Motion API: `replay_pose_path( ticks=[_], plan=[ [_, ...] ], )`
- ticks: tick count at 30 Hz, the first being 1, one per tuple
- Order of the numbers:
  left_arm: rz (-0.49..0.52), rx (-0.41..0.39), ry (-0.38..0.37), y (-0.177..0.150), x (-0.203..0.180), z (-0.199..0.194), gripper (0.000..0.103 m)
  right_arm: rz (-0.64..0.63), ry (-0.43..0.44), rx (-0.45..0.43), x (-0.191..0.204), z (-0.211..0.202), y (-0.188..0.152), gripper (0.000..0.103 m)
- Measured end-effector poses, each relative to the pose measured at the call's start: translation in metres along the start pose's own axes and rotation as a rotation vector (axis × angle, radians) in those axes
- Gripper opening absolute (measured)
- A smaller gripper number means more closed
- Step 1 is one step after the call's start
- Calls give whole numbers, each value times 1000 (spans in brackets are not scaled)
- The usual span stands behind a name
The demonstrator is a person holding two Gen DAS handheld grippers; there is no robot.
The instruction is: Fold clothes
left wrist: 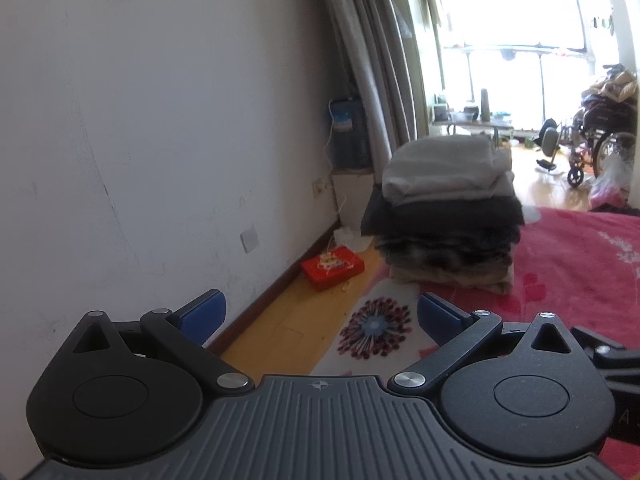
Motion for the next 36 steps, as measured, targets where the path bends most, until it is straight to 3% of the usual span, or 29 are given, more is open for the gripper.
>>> replay_pose_path(
  ticks=[11,36],
  plan=[
    [-1,31,20,-11,14,6,103,-11,17,33,21,13,-10,103],
    [12,32,-10,-10,-7,4,103,-6,-27,16,-1,8,-9,103]
  ],
)
Point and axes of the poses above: each gripper's, at about its wrist camera, not at the fingertips, and z roughly the way its jaws point, x to its left, y to its top, the point moved 4 cm from there along z, roughly the way its jaws point, and after that the axes turned 8 degrees about z, right-handed, at the moved point
